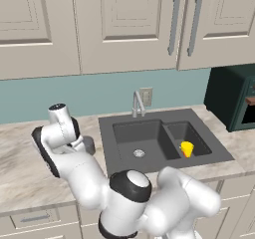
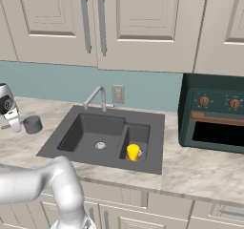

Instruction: Move any existing items from the left basin to the right basin for drying. Then move the measuring cup from the counter to the left basin of the sink for washing.

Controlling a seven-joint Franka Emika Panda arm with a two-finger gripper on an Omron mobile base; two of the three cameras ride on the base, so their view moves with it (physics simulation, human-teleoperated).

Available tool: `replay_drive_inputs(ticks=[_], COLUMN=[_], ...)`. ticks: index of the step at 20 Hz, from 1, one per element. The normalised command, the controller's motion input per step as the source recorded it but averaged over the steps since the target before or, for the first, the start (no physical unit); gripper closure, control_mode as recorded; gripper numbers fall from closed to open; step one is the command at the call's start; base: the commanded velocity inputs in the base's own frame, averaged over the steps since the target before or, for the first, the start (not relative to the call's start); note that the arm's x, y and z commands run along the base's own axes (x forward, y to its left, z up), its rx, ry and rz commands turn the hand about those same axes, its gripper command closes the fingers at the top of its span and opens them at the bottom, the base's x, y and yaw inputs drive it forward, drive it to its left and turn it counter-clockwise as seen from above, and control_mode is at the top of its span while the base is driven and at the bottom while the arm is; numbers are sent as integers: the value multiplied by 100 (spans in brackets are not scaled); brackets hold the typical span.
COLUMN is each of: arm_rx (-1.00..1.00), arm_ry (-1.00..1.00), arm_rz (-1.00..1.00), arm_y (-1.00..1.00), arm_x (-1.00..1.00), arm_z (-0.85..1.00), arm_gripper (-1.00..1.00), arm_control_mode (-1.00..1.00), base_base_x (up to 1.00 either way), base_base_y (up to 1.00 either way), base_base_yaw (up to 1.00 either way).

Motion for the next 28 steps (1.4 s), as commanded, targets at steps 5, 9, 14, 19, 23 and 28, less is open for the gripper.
replay_drive_inputs(ticks=[5, 9, 14, 19, 23, 28], arm_rx=[0, 0, 0, 0, 0, 0], arm_ry=[-5, -4, -5, -7, -8, -7], arm_rz=[-4, -5, -6, -5, -5, -4], arm_y=[-51, -55, -55, -53, -50, -47], arm_x=[0, 0, 0, 0, 0, 0], arm_z=[15, 8, 4, 5, 7, 5], arm_gripper=[100, 100, 100, 100, 100, 100], arm_control_mode=[-100, -100, -100, -100, -100, -100], base_base_x=[0, 0, 0, 0, 0, 0], base_base_y=[0, 0, 0, 0, 0, 0], base_base_yaw=[0, 0, 0, 0, 0, 0])
